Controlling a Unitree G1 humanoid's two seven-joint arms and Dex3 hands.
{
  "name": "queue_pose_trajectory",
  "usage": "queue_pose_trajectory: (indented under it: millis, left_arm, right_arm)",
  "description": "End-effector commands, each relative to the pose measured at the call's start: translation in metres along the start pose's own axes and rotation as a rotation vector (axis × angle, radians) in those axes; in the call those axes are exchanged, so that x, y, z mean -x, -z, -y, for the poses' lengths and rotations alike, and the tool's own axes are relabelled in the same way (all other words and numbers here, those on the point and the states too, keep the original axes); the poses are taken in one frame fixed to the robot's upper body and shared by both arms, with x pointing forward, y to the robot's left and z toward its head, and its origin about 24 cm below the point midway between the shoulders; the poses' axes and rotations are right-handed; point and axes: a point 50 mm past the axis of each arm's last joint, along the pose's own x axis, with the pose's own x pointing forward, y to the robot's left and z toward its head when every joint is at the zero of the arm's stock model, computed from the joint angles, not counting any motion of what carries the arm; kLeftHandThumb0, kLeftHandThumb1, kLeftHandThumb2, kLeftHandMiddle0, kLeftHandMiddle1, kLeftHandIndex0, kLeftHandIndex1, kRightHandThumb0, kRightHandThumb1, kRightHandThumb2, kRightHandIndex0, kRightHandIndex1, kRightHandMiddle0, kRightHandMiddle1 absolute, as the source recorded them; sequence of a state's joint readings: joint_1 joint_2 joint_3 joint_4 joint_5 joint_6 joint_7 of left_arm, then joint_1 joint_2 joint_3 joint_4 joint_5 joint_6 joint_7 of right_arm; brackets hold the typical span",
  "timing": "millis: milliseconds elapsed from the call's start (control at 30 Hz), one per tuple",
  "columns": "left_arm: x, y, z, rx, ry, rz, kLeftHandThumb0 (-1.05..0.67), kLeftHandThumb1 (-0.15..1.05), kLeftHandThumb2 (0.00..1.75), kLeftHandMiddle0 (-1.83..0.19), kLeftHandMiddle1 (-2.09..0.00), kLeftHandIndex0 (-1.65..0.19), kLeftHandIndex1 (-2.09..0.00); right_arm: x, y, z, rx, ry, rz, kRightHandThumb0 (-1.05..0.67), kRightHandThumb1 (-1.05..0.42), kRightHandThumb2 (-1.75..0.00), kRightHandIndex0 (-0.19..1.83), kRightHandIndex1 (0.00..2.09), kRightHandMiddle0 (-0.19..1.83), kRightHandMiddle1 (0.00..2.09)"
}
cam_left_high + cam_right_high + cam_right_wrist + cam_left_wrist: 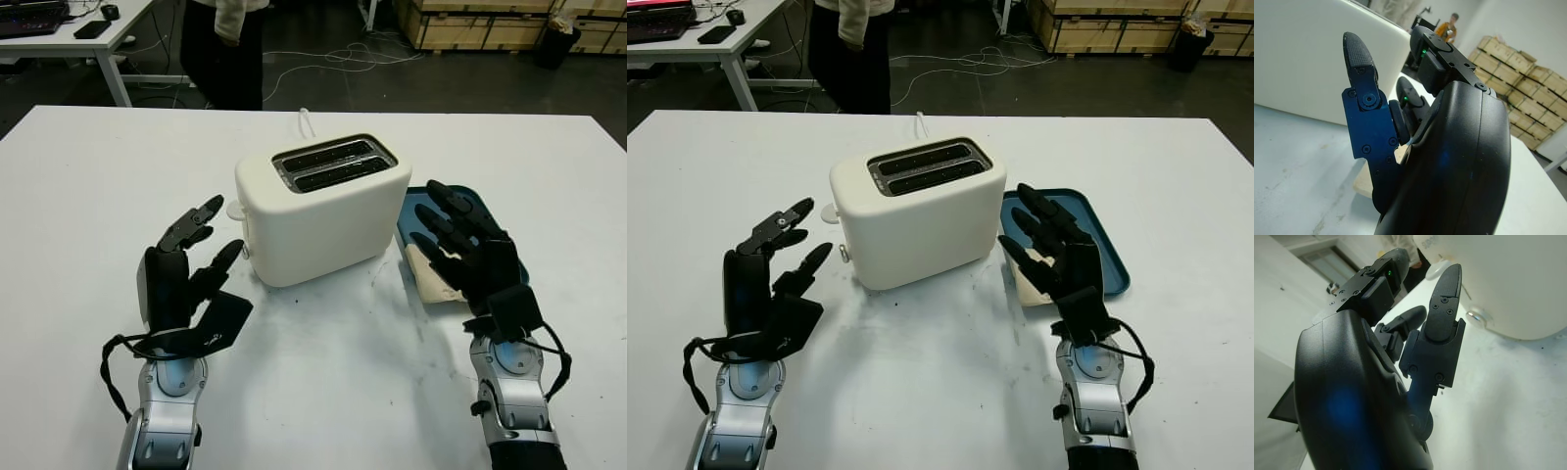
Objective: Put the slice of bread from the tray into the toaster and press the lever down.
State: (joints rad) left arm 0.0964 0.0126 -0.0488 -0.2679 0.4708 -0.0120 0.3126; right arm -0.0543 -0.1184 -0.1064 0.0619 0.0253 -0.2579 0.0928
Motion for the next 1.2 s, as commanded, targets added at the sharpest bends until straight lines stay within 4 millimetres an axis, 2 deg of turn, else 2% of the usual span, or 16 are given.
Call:
queue_pose_trajectory:
  millis: [0, 400, 633, 867, 967, 1167]
  left_arm:
    - [0.001, 0.0, 0.0, 0.003, -0.005, -0.001, -0.34, 0.92, 0.1, -0.47, -0.86, -0.75, -0.03]
    - [0.0, -0.001, 0.0, 0.005, -0.004, 0.008, -0.36, 0.92, 0.1, -0.47, -0.87, -0.76, -0.04]
    - [0.002, 0.0, 0.0, 0.015, -0.005, 0.003, -0.36, 0.92, 0.1, -0.47, -0.88, -0.76, -0.03]
    - [-0.002, -0.002, 0.0, 0.003, 0.001, 0.028, -0.35, 0.92, 0.1, -0.48, -0.89, -0.77, -0.04]
    - [-0.003, -0.003, 0.001, 0.004, -0.001, 0.03, -0.37, 0.92, 0.11, -0.47, -0.9, -0.77, -0.04]
    - [-0.006, -0.004, 0.002, 0.011, -0.001, 0.031, -0.38, 0.92, 0.11, -0.47, -0.91, -0.77, -0.04]
  right_arm:
    - [0.0, -0.002, 0.001, 0.016, -0.006, 0.02, -0.56, -0.92, -0.03, 0.61, 0.0, 0.59, 0.0]
    - [0.0, -0.001, 0.001, 0.027, -0.05, 0.011, -0.52, -0.92, -0.02, 0.62, 0.0, 0.59, 0.0]
    - [0.019, -0.014, 0.022, 0.381, -0.065, 0.13, -0.49, -0.86, 0.0, 0.61, 0.0, 0.57, 0.0]
    - [0.043, -0.014, 0.048, 0.707, -0.161, 0.139, -0.5, -0.84, 0.0, 0.4, 0.0, 0.4, 0.0]
    - [0.048, -0.013, 0.053, 0.837, -0.209, 0.13, -0.55, -0.85, 0.0, 0.32, 0.0, 0.33, 0.0]
    - [0.05, -0.01, 0.054, 0.955, -0.25, 0.116, -0.59, -0.82, 0.0, 0.29, 0.0, 0.3, 0.0]
